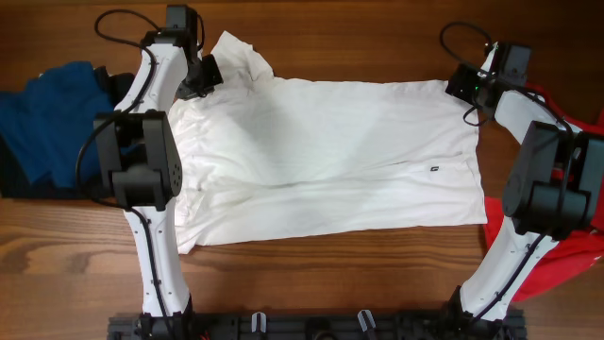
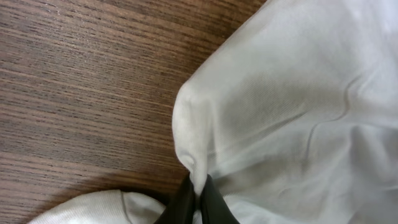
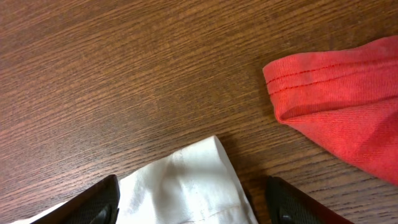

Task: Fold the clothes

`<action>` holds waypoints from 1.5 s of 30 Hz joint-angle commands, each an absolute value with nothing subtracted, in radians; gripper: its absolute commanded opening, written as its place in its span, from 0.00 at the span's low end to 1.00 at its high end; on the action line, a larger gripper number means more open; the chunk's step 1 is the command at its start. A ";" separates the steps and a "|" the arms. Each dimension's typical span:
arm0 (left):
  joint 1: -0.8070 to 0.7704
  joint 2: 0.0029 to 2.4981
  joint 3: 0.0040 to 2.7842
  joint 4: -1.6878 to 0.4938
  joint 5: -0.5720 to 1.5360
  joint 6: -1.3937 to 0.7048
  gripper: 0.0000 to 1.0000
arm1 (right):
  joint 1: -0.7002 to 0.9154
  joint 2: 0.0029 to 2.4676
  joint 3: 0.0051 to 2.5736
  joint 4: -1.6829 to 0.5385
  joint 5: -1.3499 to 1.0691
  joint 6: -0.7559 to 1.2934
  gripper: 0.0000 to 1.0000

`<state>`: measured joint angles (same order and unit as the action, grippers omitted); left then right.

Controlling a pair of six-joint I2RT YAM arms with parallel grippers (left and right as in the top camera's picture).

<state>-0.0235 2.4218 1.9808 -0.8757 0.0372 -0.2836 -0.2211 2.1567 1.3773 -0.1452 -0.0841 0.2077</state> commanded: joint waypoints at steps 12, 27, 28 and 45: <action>-0.017 2.504 1.950 -0.907 0.041 -0.297 0.04 | -0.187 2.224 1.368 -0.144 -0.083 0.236 0.56; -0.017 2.504 1.950 -0.910 0.041 -0.296 0.04 | -0.148 2.226 1.367 -0.228 0.087 0.243 0.12; -0.017 2.504 1.950 -0.911 0.040 -0.296 0.04 | -0.148 2.226 1.367 -0.229 0.087 0.243 0.09; -0.015 2.469 1.951 -0.956 0.041 -0.266 0.04 | -0.155 2.201 1.371 -0.316 0.106 0.247 0.04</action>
